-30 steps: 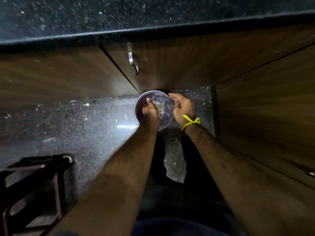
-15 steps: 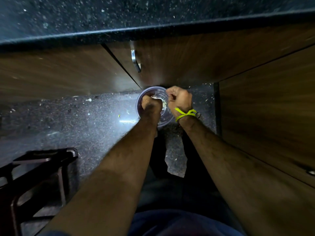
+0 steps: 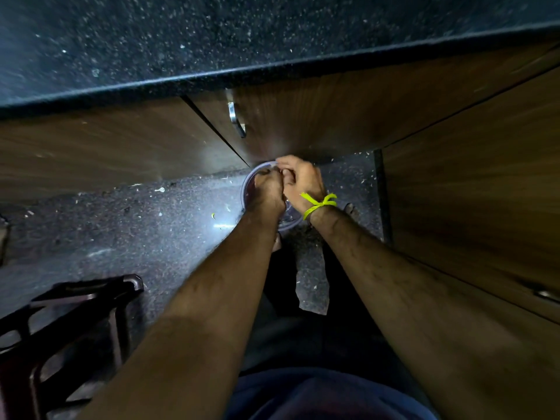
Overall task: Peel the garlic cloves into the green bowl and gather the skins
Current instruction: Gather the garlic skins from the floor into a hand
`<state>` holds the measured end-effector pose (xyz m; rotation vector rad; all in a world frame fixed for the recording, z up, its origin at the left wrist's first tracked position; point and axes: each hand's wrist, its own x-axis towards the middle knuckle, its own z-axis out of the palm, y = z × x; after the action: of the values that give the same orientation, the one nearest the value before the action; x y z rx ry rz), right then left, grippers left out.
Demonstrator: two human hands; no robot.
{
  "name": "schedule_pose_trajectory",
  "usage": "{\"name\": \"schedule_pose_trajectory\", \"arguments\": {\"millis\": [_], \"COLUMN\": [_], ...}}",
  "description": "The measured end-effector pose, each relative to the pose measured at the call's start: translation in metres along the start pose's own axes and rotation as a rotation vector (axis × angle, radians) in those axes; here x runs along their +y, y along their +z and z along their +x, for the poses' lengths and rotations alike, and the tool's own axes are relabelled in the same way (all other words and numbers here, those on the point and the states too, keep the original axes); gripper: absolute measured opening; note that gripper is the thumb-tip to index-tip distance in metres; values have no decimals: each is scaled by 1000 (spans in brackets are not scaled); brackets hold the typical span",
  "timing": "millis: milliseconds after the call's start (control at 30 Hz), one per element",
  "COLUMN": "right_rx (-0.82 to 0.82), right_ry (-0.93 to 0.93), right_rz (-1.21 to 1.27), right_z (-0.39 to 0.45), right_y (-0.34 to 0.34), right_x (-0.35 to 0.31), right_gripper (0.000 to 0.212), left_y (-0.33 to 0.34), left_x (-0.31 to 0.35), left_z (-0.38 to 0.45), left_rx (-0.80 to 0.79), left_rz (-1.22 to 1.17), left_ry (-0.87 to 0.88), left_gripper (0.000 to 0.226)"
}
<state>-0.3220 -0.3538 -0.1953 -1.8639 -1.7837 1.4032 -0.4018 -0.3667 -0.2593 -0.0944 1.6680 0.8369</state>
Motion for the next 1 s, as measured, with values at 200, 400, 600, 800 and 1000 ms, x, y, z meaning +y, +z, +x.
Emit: {"name": "schedule_pose_trajectory", "arguments": {"millis": [200,400,600,800,1000], "right_rx": [48,82,338,499,780], "right_ry": [-41,83,64,-73,-111], "right_rz": [-89,-203,-180,-154,-116], "right_z": [-8,-21,-46,-74,-93], "right_y": [-5,-37,-97,-176,-283], "right_x": [1,-27,-56,-89,-95], "right_gripper": [46,23,13,22,39], "left_y": [18,9,-9,47,125], "left_x": [15,19,51,95,133], "left_z": [-32,-72,-141,-208,-257], "left_rx": [159,46,200,-32,-74], "left_rz": [-254,-92,792,960,879], "left_ry": [80,103,540,1031,1506], "left_gripper": [25,27,17,14,22]}}
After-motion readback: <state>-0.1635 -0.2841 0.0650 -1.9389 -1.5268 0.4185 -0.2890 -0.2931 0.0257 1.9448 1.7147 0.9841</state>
